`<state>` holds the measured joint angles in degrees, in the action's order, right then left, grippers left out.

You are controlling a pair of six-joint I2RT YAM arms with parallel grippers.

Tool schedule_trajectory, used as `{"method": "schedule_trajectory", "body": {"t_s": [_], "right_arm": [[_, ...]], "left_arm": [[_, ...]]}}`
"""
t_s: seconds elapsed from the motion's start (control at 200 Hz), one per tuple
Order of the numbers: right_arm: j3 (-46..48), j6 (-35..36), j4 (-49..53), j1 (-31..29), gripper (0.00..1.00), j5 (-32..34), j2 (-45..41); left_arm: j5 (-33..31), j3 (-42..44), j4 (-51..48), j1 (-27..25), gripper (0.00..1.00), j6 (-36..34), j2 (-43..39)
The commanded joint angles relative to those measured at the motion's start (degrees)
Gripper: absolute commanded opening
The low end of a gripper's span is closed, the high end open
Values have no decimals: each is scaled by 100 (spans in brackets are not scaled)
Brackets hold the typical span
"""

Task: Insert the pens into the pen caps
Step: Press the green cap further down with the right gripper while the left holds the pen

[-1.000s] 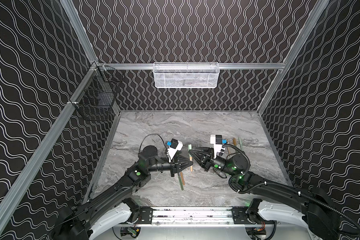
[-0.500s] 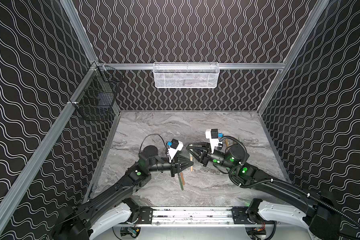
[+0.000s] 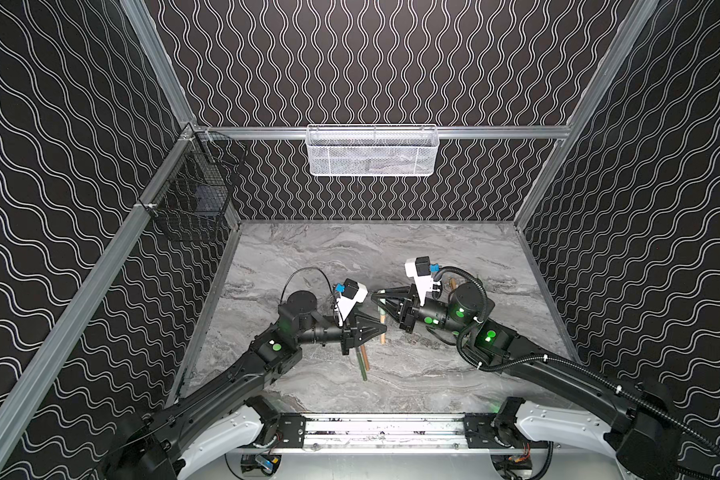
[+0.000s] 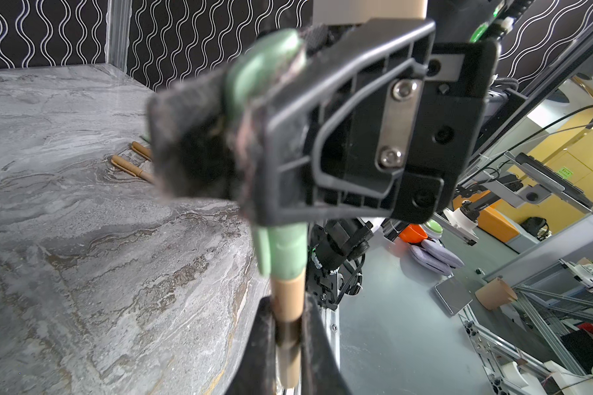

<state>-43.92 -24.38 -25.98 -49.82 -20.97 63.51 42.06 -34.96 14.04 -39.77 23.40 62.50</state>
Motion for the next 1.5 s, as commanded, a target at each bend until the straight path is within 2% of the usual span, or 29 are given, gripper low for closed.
{"method": "schedule_trajectory", "body": {"t_s": [0.0,0.205,0.46,0.836,1.081,1.316,1.406,1.497], "right_arm": [[92,-258,582,-18,0,-284,-65],[693,-658,126,-18,0,-419,-391],[986,-952,-179,-135,0,-729,-425],[1241,-990,-70,-611,0,-311,-458],[1313,-748,50,-761,0,-402,-454],[1534,-542,-232,-785,0,-580,-419],[1429,-607,-111,-779,0,-351,-414],[1202,-801,334,-783,0,315,-431]], "left_arm": [[-269,-139,373,13,0,-237,-45],[-94,-504,498,22,0,-290,-96],[213,-1038,568,22,0,-365,29],[453,-1623,894,116,0,-381,56],[821,-1865,1540,325,0,-24,127],[1250,-1680,2965,444,0,806,258],[1228,-1704,2677,444,0,651,288],[1049,-1741,1905,444,0,161,237]]}}
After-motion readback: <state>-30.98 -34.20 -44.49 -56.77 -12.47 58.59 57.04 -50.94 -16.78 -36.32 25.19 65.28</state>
